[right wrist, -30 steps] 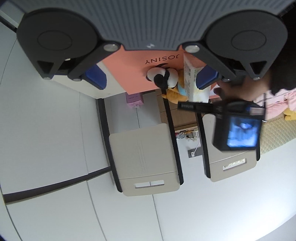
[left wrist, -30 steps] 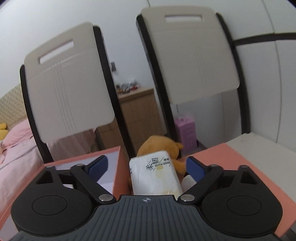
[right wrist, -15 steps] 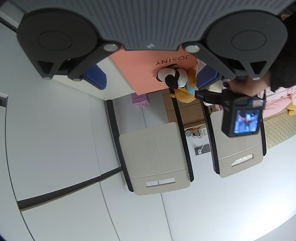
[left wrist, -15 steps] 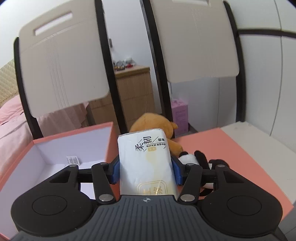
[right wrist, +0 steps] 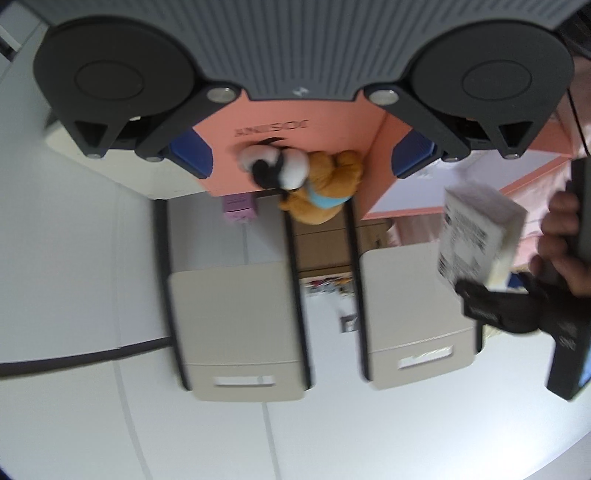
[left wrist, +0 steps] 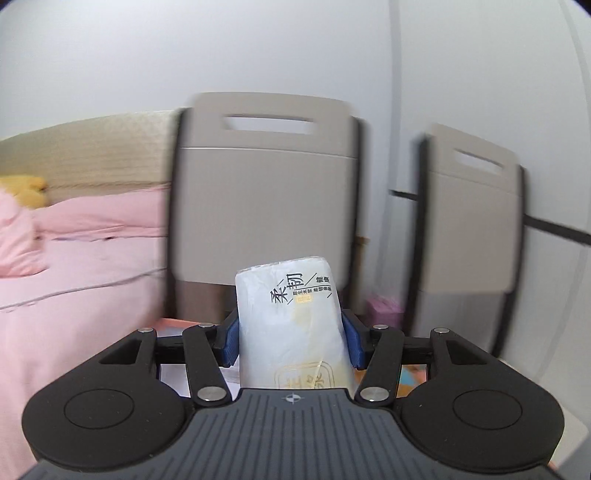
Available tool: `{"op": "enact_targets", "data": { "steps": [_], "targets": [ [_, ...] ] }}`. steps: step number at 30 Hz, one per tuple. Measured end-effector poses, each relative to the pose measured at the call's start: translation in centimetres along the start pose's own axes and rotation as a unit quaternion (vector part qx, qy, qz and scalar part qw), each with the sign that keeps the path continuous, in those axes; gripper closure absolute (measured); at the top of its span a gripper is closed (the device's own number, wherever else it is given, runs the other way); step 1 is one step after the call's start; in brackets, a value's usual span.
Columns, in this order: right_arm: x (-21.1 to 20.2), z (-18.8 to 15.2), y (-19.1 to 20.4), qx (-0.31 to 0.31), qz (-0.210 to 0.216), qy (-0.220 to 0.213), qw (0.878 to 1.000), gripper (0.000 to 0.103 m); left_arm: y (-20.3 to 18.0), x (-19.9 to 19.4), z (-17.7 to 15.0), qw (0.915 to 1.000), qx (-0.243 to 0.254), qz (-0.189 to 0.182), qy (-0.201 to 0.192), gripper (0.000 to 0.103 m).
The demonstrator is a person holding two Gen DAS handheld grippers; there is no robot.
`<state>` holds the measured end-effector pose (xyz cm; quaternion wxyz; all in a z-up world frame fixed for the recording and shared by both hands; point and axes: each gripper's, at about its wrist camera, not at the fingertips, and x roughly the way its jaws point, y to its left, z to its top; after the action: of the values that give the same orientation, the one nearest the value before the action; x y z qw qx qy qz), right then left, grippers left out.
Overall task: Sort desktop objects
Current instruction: 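Carry the tissue pack into the open pink box and release it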
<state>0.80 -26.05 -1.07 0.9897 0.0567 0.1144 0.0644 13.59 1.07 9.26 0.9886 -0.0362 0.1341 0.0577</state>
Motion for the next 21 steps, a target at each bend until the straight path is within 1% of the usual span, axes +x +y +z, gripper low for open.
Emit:
{"op": "enact_targets", "data": {
  "steps": [3, 4, 6, 8, 10, 13, 18, 21],
  "targets": [
    [1.3, -0.2, 2.2, -0.009, 0.02, 0.011, 1.0, 0.0, 3.4, 1.4, -0.7, 0.9986, 0.006, 0.053, 0.006, 0.045],
    [1.7, -0.3, 2.8, -0.011, 0.026, 0.013, 1.0, 0.0, 4.3, 1.9, -1.1, 0.9979, 0.014, 0.063, 0.008, 0.045],
    [2.6, -0.4, 4.0, -0.016, 0.033, 0.018, 0.999, 0.0, 6.2, 2.5, -2.2, 0.9969, 0.027, 0.074, -0.002, 0.045],
    [3.5, -0.5, 4.9, -0.017, 0.039, 0.022, 0.999, 0.0, 7.4, 3.6, -3.1, 0.9961, 0.028, 0.081, 0.021, 0.045],
    [4.3, -0.4, 5.5, -0.014, 0.045, 0.025, 0.999, 0.0, 7.8, 4.9, -3.8, 0.9947, 0.037, 0.088, 0.038, 0.045],
    [5.1, -0.4, 6.0, -0.007, 0.04, 0.023, 0.999, 0.0, 8.2, 6.7, -4.7, 0.9914, 0.042, 0.095, 0.08, 0.045],
    [5.7, -0.3, 6.3, 0.006, 0.021, 0.02, 1.0, 0.0, 9.0, 6.8, -5.5, 0.9877, 0.038, 0.098, 0.116, 0.044],
    [5.6, -0.4, 6.5, -0.003, 0.009, 0.018, 1.0, 0.0, 9.0, 6.0, -5.6, 0.9875, 0.03, 0.096, 0.121, 0.044]
  ]
}}
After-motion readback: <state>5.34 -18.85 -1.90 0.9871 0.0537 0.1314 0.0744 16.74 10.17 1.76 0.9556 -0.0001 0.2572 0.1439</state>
